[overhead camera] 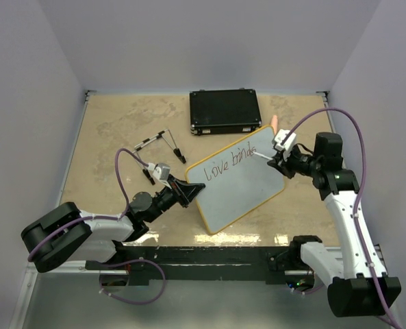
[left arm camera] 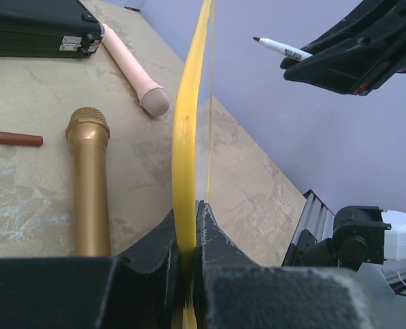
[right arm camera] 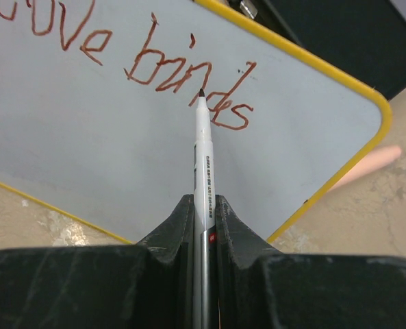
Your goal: Write a sentence on the whiteboard
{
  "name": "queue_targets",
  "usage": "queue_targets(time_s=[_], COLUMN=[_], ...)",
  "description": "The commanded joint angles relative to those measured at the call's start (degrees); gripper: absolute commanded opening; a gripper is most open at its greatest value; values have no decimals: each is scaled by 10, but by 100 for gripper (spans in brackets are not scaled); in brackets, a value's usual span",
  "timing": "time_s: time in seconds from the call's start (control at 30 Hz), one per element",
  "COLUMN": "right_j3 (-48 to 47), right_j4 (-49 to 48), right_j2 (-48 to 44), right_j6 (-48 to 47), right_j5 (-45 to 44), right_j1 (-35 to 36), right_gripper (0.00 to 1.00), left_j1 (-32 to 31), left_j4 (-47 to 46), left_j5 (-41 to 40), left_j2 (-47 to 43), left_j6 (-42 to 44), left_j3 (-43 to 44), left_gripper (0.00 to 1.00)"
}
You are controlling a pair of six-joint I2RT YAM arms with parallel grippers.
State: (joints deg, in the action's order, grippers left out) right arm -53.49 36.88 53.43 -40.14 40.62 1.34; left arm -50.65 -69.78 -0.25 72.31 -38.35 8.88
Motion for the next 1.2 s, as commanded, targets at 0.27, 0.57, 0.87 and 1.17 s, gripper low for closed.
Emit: queue_targets(time_s=[0.27, 0.57, 0.87, 1.17], right_j3=[-13, -6, -2, 1], right_j4=[-39, -38, -37, -37], right_j2=[-15, -15, -15, -15], right_j6=[23, 21, 21, 18], right_j5=[47, 73, 75, 73], right_j1=[-28, -37, -39, -41], right_gripper=[0, 0, 0, 0], left_j1=[-3, -4, -4, -4], left_j4=[72, 77, 76, 74], left_j5=[24, 28, 34, 37], left_j2=[3, 6, 13, 13], left_j6=[60, 63, 64, 63], left_j3=[-15, -11, -4, -4], left_gripper=[0, 0, 0, 0])
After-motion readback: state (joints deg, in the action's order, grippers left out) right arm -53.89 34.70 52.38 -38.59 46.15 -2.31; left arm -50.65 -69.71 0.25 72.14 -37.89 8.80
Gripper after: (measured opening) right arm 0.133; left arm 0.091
